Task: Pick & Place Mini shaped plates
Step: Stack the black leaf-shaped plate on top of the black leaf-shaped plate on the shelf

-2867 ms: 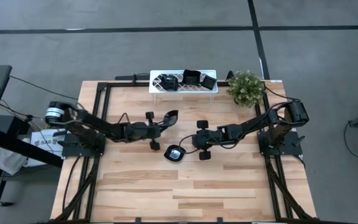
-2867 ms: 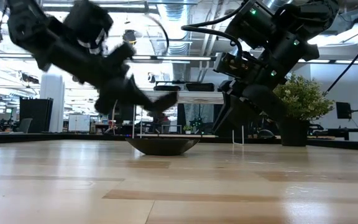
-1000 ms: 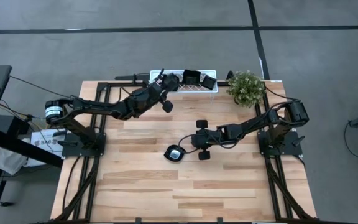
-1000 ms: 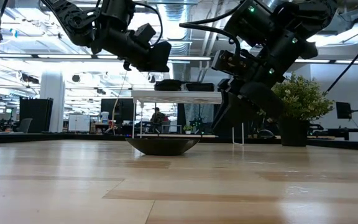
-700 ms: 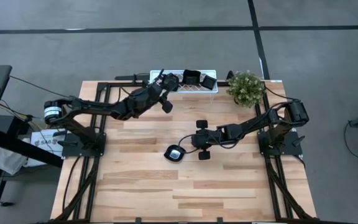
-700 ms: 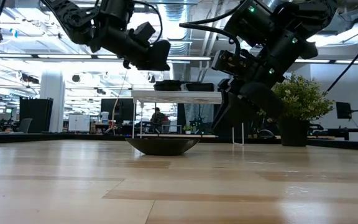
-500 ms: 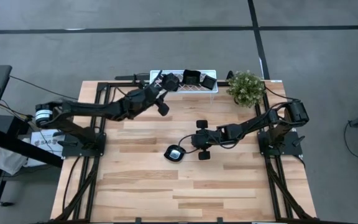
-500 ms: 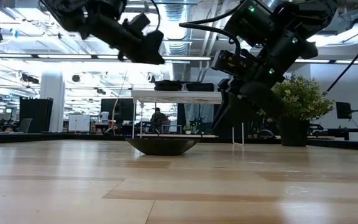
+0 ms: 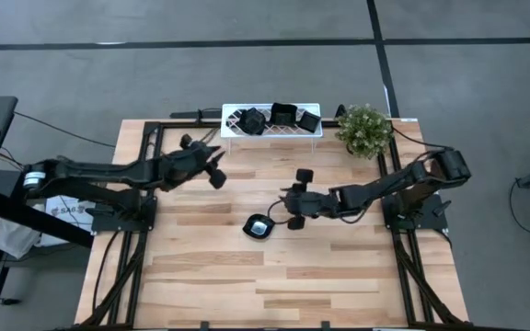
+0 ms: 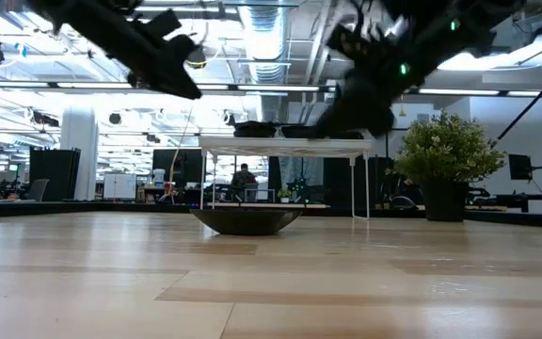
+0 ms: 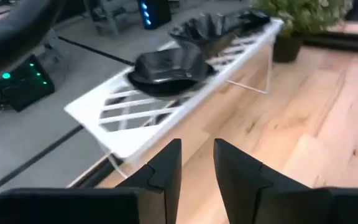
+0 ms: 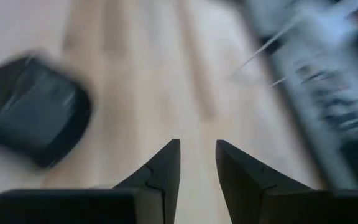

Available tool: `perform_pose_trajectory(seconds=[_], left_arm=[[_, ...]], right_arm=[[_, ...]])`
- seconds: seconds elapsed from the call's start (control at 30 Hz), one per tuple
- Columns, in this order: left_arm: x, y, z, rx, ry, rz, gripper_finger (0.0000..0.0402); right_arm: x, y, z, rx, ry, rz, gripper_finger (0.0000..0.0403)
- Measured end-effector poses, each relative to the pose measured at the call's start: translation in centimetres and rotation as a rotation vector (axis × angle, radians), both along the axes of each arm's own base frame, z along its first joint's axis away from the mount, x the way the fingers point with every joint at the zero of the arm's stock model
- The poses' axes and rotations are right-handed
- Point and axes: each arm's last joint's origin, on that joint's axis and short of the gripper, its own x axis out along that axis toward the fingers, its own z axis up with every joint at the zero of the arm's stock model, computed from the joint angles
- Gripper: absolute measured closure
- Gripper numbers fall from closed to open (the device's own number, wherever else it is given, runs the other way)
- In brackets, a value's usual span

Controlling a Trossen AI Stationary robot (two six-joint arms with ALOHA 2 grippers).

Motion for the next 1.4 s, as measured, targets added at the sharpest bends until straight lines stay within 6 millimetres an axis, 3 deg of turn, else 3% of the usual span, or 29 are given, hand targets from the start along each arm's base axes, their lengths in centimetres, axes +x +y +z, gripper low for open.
perform_pose_trajectory(seconds=[0.2,0.37,0.57,0.77,0.93,1.1,1.23,1.4], left_arm=[[-3.9,-0.4,-0.2,-0.090,-0.060,-0.069,0.0306],[-6.4,-0.9,-1.2,-0.165,-0.126,-0.149,0.0306],[-7.5,-1.2,-1.6,-0.249,-0.212,-0.152,0.0306],[-7.7,-1.2,-2.6,-0.305,-0.215,-0.124,0.0306],[-7.8,-1.2,-3.2,-0.328,-0.211,-0.107,0.0306],[-7.9,-1.2,-3.4,-0.349,-0.221,-0.093,0.0306],[-7.8,-1.2,-3.5,-0.360,-0.227,-0.085,0.0306],[-7.8,-1.2,-3.5,-0.361,-0.225,-0.085,0.0306]], right_arm=[[0.2,-1.3,4.1,-0.155,-0.170,-0.012,0.0305],[1.7,-3.3,6.9,-0.324,-0.040,0.019,0.0313],[5.2,-7.7,9.9,-0.278,0.143,0.187,0.0358],[6.9,-13.0,12.4,-0.246,0.294,0.276,0.0399],[7.8,-16.6,12.8,-0.213,0.334,0.336,0.0401],[8.9,-19.1,11.3,-0.158,0.400,0.330,0.0401],[9.9,-19.7,10.3,-0.153,0.426,0.335,0.0401],[10.9,-19.5,10.9,-0.230,0.376,0.361,0.0401]])
